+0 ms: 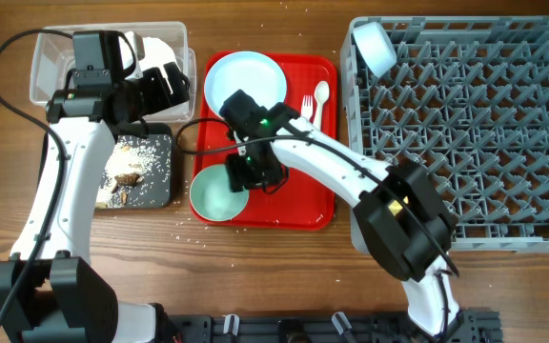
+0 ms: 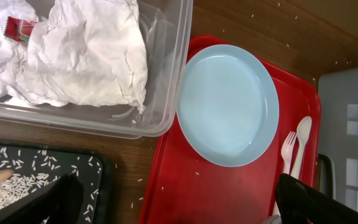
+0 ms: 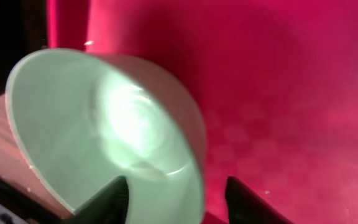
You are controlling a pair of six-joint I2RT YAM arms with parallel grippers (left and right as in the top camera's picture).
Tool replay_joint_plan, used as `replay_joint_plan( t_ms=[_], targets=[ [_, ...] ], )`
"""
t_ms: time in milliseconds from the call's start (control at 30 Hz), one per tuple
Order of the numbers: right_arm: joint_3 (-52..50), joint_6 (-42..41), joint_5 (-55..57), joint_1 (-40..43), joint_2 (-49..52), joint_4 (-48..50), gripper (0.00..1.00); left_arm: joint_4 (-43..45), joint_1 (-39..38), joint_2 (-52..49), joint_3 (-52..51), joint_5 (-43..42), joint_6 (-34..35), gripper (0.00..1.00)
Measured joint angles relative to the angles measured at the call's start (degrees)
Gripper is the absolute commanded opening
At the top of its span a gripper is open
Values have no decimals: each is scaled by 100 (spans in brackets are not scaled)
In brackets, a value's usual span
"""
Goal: Sort waste into correct bins and load items into the dishwasher rack
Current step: 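Grasp the light-blue cup with the right gripper and carry it to the rack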
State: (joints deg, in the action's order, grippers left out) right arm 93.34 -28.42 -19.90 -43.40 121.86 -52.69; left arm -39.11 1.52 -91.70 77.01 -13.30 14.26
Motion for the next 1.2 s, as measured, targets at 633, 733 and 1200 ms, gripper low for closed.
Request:
replay_joint_plan(
  t_ms=[633,733,1200],
  targets=[
    [24,-236,4094,1679,-3648,-911,4,-11,0,0,0,0,0,100],
    [52,-433,5829,1639,-3888,-1561,4,-11,0,0,0,-2,0,100],
    [-76,-120,8559,1679,-1495,-1969,4,-11,0,0,0,0,2,100]
  ],
)
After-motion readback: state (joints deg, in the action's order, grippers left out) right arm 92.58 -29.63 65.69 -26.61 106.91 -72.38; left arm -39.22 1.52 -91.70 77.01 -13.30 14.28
